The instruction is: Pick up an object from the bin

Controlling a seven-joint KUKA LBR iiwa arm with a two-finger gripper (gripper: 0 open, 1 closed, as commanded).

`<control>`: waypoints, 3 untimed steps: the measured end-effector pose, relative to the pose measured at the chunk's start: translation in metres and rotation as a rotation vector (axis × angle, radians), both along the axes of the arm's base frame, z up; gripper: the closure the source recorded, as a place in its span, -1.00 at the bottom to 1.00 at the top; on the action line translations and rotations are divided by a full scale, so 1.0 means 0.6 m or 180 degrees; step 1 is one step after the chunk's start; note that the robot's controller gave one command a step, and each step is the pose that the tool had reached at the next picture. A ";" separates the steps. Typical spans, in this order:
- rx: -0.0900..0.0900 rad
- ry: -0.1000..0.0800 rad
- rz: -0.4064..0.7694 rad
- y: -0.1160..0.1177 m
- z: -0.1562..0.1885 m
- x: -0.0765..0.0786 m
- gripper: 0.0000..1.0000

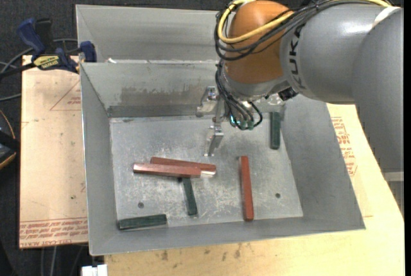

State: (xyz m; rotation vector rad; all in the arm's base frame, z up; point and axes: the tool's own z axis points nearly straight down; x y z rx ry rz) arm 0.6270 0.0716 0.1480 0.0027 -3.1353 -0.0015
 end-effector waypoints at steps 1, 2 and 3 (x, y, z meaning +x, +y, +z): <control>0.0001 -0.0024 -0.0004 0.000 0.008 0.003 -1.00; 0.0010 -0.0068 0.0053 0.019 -0.110 -0.088 1.00; 0.0011 -0.0068 0.0051 0.019 -0.110 -0.088 1.00</control>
Offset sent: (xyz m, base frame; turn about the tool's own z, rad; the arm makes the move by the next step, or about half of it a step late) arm -0.0574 0.0100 -0.0712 -0.0170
